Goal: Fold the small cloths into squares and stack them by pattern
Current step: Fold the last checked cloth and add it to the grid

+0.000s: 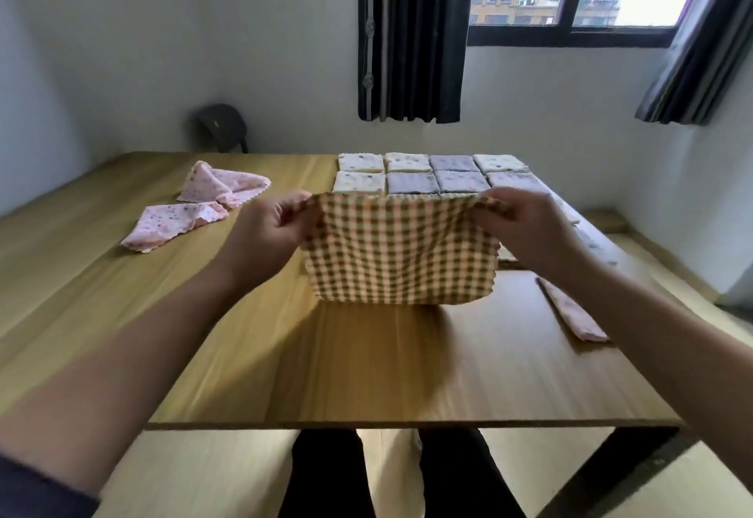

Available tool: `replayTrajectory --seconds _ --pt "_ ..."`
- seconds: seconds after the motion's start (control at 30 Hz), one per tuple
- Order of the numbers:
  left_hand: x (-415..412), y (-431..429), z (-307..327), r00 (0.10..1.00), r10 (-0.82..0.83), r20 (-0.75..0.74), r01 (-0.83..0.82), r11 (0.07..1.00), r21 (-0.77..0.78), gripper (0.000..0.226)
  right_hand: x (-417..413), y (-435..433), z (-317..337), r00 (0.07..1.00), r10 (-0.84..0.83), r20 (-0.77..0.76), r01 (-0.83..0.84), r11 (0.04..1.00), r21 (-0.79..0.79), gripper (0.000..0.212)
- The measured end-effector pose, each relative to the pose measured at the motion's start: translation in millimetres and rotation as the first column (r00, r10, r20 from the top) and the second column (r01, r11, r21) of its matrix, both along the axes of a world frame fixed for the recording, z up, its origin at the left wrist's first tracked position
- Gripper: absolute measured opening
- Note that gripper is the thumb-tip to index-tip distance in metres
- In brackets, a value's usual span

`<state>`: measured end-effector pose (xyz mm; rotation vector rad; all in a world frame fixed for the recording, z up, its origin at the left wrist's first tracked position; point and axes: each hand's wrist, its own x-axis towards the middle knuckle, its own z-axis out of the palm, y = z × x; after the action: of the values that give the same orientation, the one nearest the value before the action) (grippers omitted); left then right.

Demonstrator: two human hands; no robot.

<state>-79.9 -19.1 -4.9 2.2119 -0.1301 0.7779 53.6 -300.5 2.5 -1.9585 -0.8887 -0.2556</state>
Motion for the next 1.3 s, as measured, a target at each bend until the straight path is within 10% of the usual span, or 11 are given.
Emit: replayTrajectory --seconds 0.3,0.97,1.3 --pt "47.3 15.5 90.6 0.991 0.007 0.137 0.029 0.966 -0.258 0.030 27.6 25.4 89.3 0.991 0.109 -0.074 -0.078 0.938 0.338 0.018" --pt "-47.9 -23.9 -52.6 0.884 -0.233 -0.405 0.023 0.888 -0.460 0.024 -44.3 -34.4 -55.7 0.746 0.239 -0.621 -0.312 0.950 -0.009 0.031" --pt "39.7 -12.4 -61.4 0.809 0.392 -0.439 -0.322 0.919 0.227 0.033 2.2 15.8 -58.5 0.905 -0.321 -0.280 0.194 0.896 -0.400 0.036"
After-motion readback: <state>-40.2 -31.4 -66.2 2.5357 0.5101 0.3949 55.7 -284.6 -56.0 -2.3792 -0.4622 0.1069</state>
